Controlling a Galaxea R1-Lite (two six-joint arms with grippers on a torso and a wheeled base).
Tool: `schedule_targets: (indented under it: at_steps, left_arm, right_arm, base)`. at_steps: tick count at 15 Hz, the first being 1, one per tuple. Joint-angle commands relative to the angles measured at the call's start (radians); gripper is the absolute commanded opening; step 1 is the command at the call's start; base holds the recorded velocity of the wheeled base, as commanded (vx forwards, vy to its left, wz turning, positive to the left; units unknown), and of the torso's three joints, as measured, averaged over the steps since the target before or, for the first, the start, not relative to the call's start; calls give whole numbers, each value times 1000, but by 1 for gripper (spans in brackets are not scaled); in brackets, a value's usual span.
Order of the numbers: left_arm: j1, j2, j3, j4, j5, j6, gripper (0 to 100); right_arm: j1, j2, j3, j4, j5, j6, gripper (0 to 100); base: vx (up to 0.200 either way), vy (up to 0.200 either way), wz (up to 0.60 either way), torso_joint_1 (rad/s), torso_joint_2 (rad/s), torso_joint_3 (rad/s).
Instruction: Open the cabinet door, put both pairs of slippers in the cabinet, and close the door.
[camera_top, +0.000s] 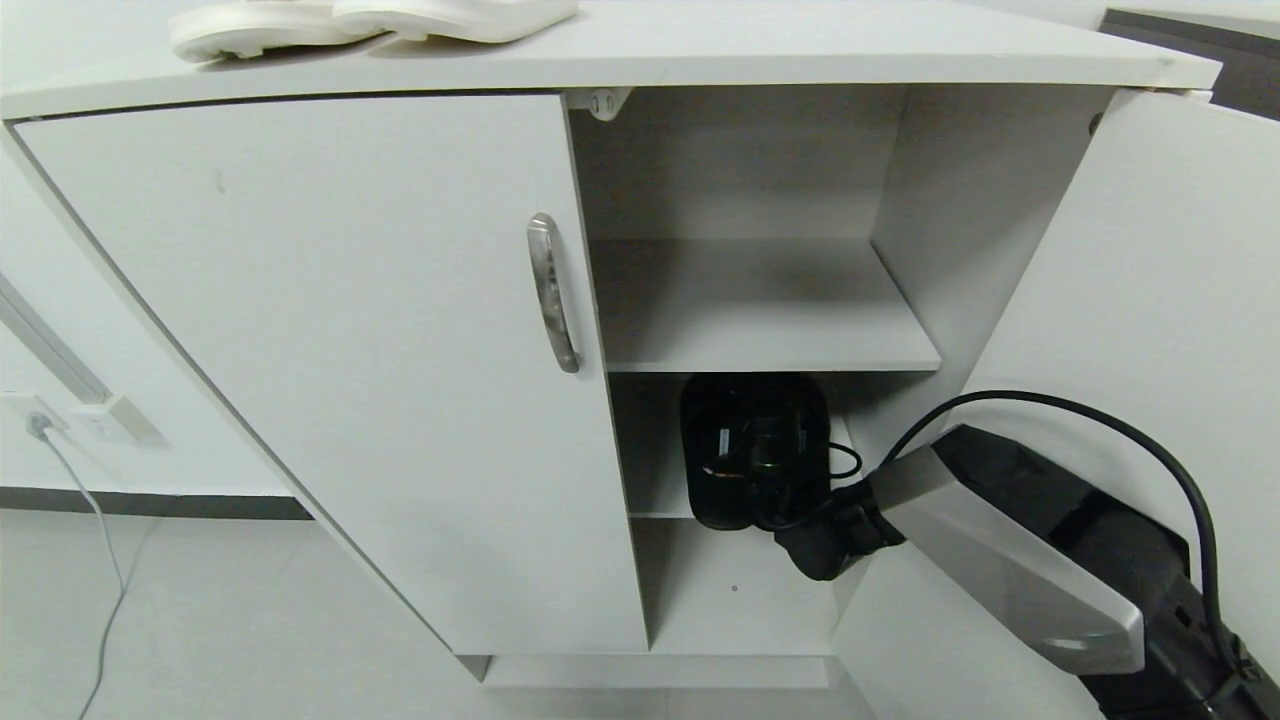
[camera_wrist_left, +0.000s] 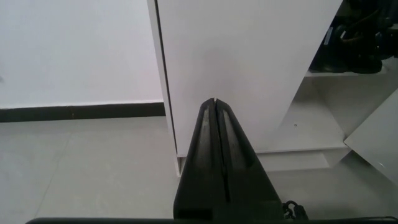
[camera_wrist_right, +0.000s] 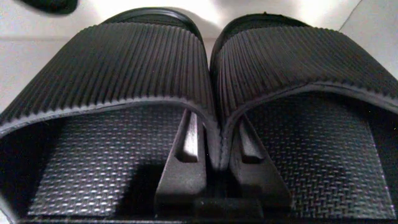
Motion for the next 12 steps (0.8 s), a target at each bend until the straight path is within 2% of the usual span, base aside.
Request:
schedule_targets:
  at_steps: [1,10,11,12]
  left_arm:
    - [0,2,0,0,0,1,0]
    - [0,2,0,0,0,1,0]
    - [0,2,0,0,0,1,0]
    - [0,2,0,0,0,1,0]
  right_arm:
    - [-2,29,-50,12,-3,-4,0]
    - [-8,69,-91,15,-6,-17,0]
    - [-8,71,-91,12,-6,-17,100]
    - [-8,68,-79,9,-6,-17,100]
  base:
    - [0,0,0,0,0,0]
    - [0,0,0,0,0,0]
    - [0,0,0,0,0,0]
    - [0,0,0,0,0,0]
